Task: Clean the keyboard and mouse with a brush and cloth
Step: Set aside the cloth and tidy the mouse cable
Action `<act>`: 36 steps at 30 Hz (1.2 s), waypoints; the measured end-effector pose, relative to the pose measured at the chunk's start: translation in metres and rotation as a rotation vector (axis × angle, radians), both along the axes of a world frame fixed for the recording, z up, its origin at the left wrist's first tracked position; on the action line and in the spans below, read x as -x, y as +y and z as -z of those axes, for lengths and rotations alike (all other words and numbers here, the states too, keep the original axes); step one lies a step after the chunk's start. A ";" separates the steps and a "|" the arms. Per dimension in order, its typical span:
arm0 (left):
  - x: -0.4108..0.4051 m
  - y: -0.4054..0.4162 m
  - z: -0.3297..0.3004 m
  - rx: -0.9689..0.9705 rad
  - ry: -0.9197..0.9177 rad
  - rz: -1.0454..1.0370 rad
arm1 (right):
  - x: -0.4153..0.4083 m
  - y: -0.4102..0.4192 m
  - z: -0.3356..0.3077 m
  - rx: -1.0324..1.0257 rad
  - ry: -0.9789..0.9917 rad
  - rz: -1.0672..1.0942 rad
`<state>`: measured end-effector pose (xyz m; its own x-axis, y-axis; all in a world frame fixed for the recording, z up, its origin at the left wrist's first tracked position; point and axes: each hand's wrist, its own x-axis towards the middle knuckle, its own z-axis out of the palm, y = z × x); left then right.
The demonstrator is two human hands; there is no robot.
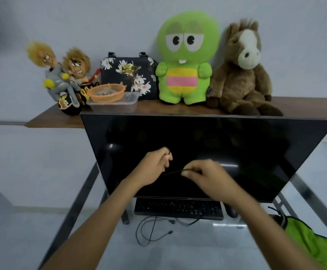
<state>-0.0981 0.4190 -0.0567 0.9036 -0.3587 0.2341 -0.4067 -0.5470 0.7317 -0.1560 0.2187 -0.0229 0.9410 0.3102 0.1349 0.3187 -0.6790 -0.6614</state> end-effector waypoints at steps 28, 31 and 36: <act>0.006 0.005 0.010 0.043 0.031 0.059 | -0.005 -0.005 0.015 -0.107 0.055 0.038; 0.018 0.004 0.004 0.068 0.185 0.146 | -0.018 -0.027 0.003 -0.155 0.034 0.034; 0.034 -0.013 -0.011 0.440 0.515 0.285 | -0.034 -0.025 0.010 -0.298 -0.087 0.119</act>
